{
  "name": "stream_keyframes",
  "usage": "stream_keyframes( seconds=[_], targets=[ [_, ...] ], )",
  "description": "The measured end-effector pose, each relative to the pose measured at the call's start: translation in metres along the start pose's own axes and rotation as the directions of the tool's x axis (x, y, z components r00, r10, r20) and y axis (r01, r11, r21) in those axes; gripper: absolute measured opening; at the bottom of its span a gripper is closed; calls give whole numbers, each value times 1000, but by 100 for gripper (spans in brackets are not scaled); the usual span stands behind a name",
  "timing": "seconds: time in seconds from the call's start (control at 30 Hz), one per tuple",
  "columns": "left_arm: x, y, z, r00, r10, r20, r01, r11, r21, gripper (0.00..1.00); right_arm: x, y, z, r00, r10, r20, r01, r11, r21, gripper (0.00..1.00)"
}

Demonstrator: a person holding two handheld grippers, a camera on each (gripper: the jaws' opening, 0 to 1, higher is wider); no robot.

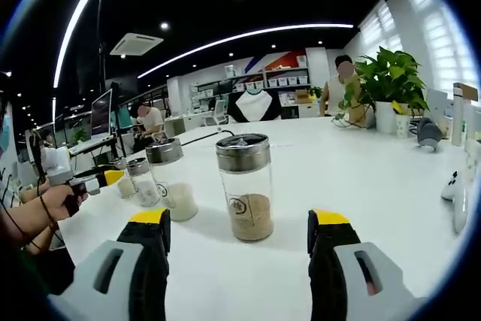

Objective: Rotate the seasoning bottle until the label or dispensing opening points toward the visible target arrow and the bottle remains upright within the marked orientation range

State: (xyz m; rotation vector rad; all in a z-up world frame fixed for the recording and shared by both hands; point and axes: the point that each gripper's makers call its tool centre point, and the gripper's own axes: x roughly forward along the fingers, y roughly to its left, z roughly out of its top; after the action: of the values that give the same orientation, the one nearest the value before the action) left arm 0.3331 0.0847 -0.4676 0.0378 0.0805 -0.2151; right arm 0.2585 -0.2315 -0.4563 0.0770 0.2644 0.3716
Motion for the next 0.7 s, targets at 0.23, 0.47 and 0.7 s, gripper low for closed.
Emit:
stream_keyframes(
  seconds=[0.23, 0.47, 0.7],
  targets=[
    [4, -7, -5, 1000, -6, -14, 6, 1000, -5, 46, -2, 0, -2, 1000, -3, 2, 3, 1000, 17, 75],
    [5, -7, -11, 999, -8, -34, 7, 999, -35, 36, -4, 1, -3, 1000, -4, 4, 4, 1000, 31, 75],
    [5, -11, -9, 999, -30, -19, 30, 1000, -10, 33, -8, -1, 0, 1000, -12, 9, 12, 1000, 27, 75]
  ],
)
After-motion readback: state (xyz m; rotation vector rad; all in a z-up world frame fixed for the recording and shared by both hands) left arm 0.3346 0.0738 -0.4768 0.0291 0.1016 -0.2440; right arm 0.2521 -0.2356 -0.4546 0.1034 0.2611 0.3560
